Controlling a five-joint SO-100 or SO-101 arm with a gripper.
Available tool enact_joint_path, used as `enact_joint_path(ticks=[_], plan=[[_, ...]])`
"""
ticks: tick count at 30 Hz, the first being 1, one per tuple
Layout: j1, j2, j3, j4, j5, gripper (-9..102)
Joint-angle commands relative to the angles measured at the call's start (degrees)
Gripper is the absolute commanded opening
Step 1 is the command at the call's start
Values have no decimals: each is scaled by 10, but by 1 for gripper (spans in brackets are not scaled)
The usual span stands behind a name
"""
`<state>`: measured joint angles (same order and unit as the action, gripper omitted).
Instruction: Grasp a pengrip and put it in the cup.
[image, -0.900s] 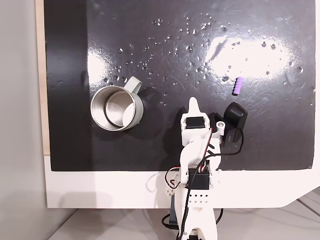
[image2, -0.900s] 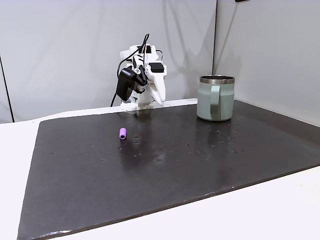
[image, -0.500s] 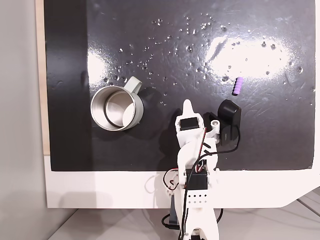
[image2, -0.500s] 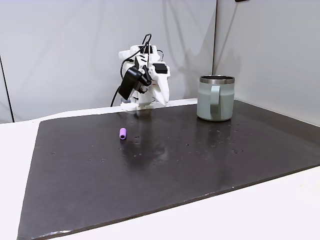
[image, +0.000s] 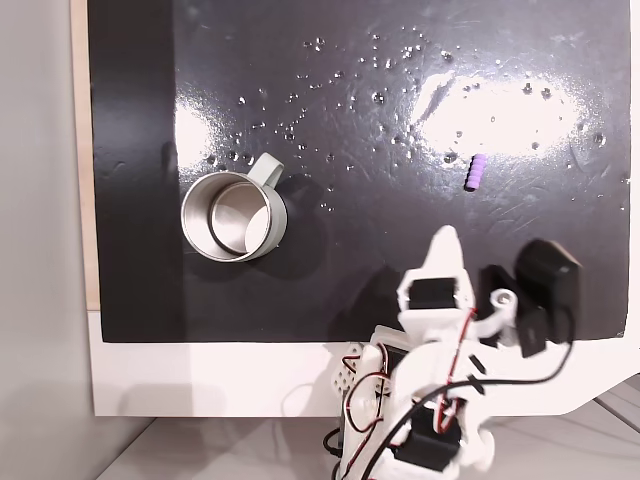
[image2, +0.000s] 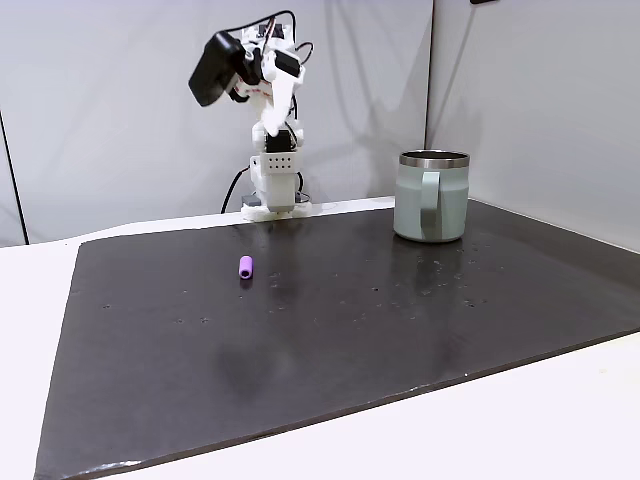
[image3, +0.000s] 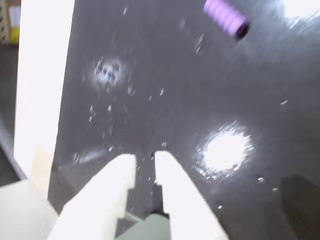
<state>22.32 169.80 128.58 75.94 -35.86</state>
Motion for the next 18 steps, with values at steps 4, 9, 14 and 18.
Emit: enact_joint_path(ticks=[4, 9, 14, 18], plan=[[103, -230, -237, 31, -93, 0], [129, -348, -293, 11, -185, 0], [154, -430, -294, -52, -270, 0], [163, -503, -297, -96, -317, 0]])
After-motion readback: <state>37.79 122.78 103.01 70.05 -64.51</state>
